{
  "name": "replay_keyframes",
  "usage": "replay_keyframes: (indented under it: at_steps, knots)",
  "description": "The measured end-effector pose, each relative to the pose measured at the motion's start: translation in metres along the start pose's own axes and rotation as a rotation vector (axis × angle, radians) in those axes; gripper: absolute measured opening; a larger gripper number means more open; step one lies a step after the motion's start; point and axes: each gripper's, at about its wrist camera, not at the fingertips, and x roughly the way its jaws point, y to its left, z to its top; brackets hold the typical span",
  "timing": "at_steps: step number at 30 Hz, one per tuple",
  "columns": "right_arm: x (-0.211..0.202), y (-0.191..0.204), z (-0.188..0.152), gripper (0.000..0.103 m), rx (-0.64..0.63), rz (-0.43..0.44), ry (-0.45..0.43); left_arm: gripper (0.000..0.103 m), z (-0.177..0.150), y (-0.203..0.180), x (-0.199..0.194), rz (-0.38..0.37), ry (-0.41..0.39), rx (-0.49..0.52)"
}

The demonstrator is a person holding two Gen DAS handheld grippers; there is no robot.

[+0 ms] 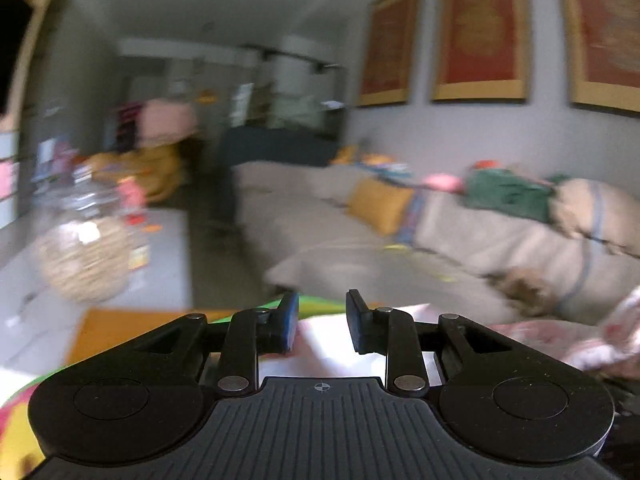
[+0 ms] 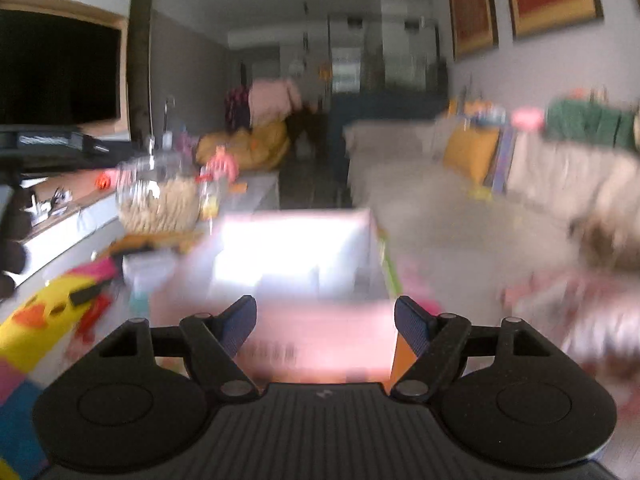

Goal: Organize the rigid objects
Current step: 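Lower the chargers into the pink box and open both tools, then grasp the red lighter on the mat with the left tool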

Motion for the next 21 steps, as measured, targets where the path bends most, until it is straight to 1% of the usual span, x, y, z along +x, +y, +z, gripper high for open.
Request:
replay_keyframes:
  at_steps: [2, 4, 6, 7, 8, 9, 10, 11, 13, 16, 17, 18, 21]
  knots:
    - [0.004, -0.001, -0.012, 0.077, 0.025, 0.03, 0.049, 0.028, -0.008, 0.028, -0.006, 0.044, 0.027, -0.053]
    - [0.008, 0.001, -0.021, 0.077, 0.036, 0.055, 0.08, 0.027, -0.019, 0.054, -0.011, 0.047, 0.079, -0.137]
    - [0.015, 0.005, -0.029, 0.077, 0.02, 0.053, 0.103, 0.026, -0.032, 0.072, -0.015, 0.067, 0.126, -0.238]
    - [0.019, 0.007, -0.033, 0.077, 0.012, 0.044, 0.122, 0.025, -0.039, 0.082, -0.017, 0.091, 0.16, -0.291]
    - [0.021, 0.009, -0.034, 0.076, 0.007, 0.045, 0.143, 0.02, -0.045, 0.09, -0.015, 0.12, 0.202, -0.33]
    - [0.02, 0.009, -0.035, 0.076, 0.002, 0.053, 0.142, 0.016, -0.05, 0.094, -0.013, 0.148, 0.247, -0.355]
    - [0.019, 0.009, -0.035, 0.076, 0.0, 0.058, 0.136, 0.015, -0.054, 0.097, -0.011, 0.167, 0.277, -0.359]
    - [0.019, 0.009, -0.034, 0.076, -0.004, 0.061, 0.137, 0.015, -0.055, 0.097, -0.01, 0.183, 0.28, -0.334]
    - [0.02, 0.011, -0.034, 0.076, -0.009, 0.067, 0.135, 0.015, -0.056, 0.094, -0.013, 0.211, 0.259, -0.249]
    - [0.022, 0.011, -0.031, 0.076, -0.012, 0.068, 0.145, 0.015, -0.05, 0.081, -0.012, 0.309, 0.245, -0.047]
    - [0.022, 0.011, -0.031, 0.076, -0.012, 0.068, 0.147, 0.015, -0.048, 0.078, -0.007, 0.331, 0.247, 0.002]
    - [0.022, 0.011, -0.032, 0.076, -0.012, 0.067, 0.148, 0.015, -0.047, 0.078, -0.005, 0.335, 0.253, 0.015]
    - [0.022, 0.011, -0.032, 0.076, -0.012, 0.069, 0.149, 0.015, -0.045, 0.088, 0.003, 0.268, 0.293, -0.041]
